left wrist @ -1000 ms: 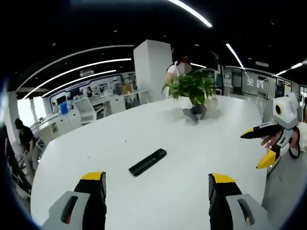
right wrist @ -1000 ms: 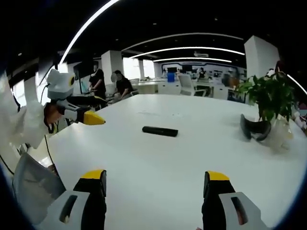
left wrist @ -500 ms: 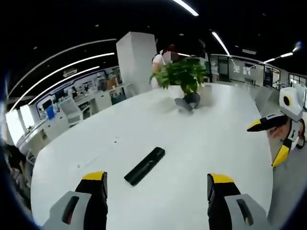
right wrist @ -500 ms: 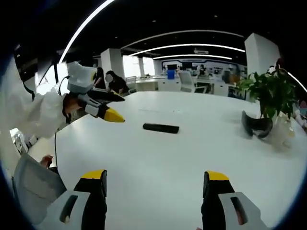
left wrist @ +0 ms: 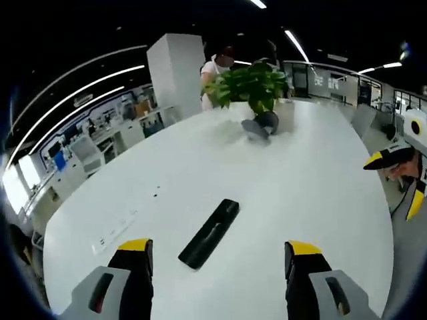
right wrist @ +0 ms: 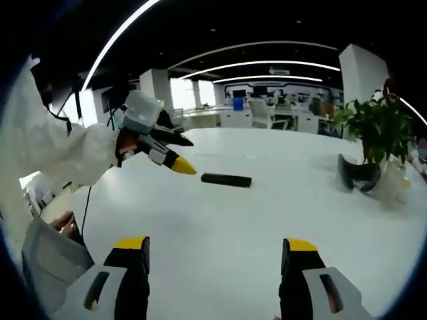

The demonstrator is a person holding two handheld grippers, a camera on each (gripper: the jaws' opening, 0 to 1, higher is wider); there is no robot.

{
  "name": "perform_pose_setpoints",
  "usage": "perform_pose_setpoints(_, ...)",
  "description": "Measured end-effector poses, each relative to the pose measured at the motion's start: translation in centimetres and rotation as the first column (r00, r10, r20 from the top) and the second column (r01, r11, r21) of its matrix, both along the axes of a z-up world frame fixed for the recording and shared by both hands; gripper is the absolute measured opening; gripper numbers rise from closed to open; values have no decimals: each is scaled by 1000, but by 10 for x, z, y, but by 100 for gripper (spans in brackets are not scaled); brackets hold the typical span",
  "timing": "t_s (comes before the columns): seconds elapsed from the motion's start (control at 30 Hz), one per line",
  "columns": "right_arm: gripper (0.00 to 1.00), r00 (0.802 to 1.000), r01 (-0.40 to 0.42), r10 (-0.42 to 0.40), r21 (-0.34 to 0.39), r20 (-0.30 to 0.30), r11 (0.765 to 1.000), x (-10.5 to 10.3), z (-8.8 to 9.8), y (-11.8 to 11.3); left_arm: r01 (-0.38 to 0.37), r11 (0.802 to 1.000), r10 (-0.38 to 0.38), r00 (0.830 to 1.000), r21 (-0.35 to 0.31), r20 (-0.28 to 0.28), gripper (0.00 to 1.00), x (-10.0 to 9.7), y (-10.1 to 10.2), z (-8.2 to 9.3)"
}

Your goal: Press the specified remote control buttons in sequence, fully releasing each button before pressing the next.

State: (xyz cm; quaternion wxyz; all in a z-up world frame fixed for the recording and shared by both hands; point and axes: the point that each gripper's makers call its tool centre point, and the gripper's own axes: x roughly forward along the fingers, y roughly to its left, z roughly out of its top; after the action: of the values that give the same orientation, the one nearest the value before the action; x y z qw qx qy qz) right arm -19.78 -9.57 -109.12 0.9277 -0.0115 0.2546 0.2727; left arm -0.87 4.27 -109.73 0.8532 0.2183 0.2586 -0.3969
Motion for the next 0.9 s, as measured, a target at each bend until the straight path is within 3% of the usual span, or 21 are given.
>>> perform_pose_setpoints(0.1,79,1000,-9,9,-2,-7,1000,-1,-2,2,26,1000,-27,999,-3,-19,82,7,-10,-4)
perform_pose_setpoints(0.3,79,999,-29,30,13,-15,999,-3,-3,10,82,995,-80,996,51,-40,77,19,-19,-20)
perform_pose_setpoints(0.63,78,999,-45,45,30,-20,999,0,-3,16,115,988,-105,990,101,-99,73,37,-17,-45)
perform_pose_setpoints(0.9,77,999,-14,15,29,-34,999,3,-6,6,157,976,-135,980,153,-144,68,45,-19,-65)
